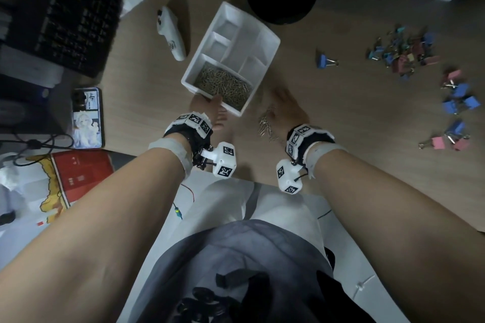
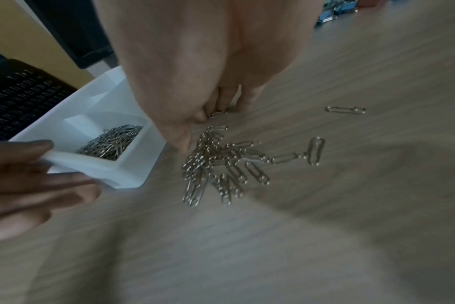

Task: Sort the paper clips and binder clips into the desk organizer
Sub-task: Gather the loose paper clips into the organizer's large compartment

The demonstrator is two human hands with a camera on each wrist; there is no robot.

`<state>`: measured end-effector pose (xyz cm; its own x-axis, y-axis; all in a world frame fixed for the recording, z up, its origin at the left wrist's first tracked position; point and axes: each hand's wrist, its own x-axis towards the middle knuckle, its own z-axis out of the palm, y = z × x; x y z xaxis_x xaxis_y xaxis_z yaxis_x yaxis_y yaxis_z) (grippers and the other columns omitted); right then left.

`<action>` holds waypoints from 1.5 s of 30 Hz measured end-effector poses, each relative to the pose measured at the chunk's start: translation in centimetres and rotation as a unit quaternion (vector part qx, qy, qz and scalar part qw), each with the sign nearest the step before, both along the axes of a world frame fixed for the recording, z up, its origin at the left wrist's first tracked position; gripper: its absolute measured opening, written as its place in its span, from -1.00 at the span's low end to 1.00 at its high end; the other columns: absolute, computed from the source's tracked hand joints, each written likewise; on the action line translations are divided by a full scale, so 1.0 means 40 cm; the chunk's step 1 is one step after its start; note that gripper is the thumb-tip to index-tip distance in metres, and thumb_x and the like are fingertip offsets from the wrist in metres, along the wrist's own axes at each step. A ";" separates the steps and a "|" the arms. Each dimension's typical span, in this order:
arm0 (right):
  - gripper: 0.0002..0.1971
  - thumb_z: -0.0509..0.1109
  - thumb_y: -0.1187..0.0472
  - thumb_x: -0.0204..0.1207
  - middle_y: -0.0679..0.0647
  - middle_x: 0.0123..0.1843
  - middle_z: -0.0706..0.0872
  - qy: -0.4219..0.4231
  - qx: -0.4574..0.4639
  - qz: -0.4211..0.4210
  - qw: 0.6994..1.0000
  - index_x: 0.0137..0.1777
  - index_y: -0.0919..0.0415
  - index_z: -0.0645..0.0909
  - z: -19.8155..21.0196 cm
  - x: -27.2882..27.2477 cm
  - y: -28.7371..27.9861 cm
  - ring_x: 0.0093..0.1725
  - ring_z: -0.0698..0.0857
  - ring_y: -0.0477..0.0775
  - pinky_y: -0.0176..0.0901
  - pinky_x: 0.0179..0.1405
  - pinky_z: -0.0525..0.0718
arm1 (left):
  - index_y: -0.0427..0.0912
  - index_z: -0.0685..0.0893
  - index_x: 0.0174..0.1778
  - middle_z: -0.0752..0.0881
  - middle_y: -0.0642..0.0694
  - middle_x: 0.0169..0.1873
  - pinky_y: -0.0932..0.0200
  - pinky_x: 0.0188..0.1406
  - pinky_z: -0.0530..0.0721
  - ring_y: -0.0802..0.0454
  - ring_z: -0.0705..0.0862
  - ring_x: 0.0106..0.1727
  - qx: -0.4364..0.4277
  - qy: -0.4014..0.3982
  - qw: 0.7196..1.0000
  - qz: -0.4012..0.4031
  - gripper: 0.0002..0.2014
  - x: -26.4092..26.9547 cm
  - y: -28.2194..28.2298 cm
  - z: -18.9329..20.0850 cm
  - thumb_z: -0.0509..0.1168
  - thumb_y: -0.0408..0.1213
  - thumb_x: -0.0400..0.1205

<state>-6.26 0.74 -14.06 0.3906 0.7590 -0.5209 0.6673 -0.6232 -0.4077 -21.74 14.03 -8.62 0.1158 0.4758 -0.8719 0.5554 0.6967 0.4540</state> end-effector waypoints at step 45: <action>-0.70 0.63 0.12 0.38 0.01 0.00 0.82 0.137 0.152 -0.168 0.964 0.08 0.18 0.77 0.096 -0.065 0.122 -0.04 0.75 -0.05 -0.27 0.02 0.64 | -0.48 0.53 0.36 0.71 -0.37 0.22 -0.03 -0.17 0.64 -0.18 0.72 -0.03 -0.031 -0.007 0.999 -0.038 -0.52 -0.004 -0.032 -0.018 0.14 -0.08 0.77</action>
<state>-8.87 5.62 -10.22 0.5207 0.7470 -0.4133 0.2901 -0.6102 -0.7372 -21.91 12.75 -9.33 0.1612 0.4098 -0.8978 0.6024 0.6798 0.4184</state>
